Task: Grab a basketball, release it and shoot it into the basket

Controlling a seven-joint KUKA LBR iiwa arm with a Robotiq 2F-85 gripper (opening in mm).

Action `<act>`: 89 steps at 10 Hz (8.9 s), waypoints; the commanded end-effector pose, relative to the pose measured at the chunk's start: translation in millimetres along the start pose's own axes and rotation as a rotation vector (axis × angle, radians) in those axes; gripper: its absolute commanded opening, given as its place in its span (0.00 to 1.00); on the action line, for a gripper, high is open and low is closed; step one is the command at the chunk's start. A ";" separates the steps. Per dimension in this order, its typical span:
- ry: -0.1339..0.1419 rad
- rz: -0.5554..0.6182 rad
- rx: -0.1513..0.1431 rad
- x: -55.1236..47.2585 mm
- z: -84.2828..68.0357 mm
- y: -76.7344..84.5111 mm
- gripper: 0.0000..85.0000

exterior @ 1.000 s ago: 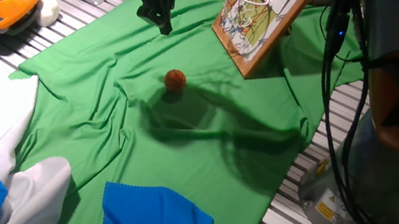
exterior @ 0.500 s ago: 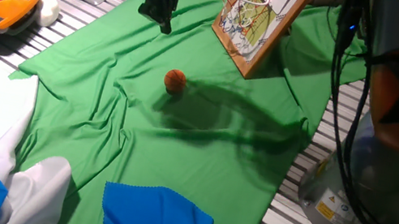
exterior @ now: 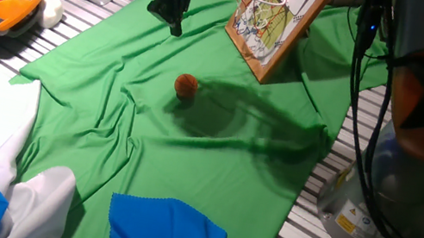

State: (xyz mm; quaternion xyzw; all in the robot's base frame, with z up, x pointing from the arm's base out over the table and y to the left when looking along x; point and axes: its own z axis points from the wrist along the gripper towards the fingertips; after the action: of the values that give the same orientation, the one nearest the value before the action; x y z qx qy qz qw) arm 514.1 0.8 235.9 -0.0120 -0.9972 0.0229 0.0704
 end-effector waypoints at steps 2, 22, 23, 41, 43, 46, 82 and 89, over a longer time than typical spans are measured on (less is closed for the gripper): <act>-0.013 0.025 0.056 0.0 0.0 -0.1 0.00; -0.157 0.063 0.021 -22.2 146.2 -23.7 0.80; -0.163 0.060 0.015 -22.9 148.9 -25.0 0.80; -0.208 -0.060 0.040 -25.9 169.3 -38.1 0.00; -0.193 -0.046 0.037 -21.5 149.4 -35.4 0.00; -0.139 -0.020 0.039 -12.0 100.2 -33.8 0.00; -0.001 -0.043 0.221 13.8 -80.4 -238.2 0.00; -0.064 -0.132 0.195 -12.0 -42.9 -271.1 0.00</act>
State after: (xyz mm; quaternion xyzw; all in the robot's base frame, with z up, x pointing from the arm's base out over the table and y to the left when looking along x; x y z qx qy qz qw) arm 527.2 -269.0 288.7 0.0623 -0.9906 0.1156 0.0390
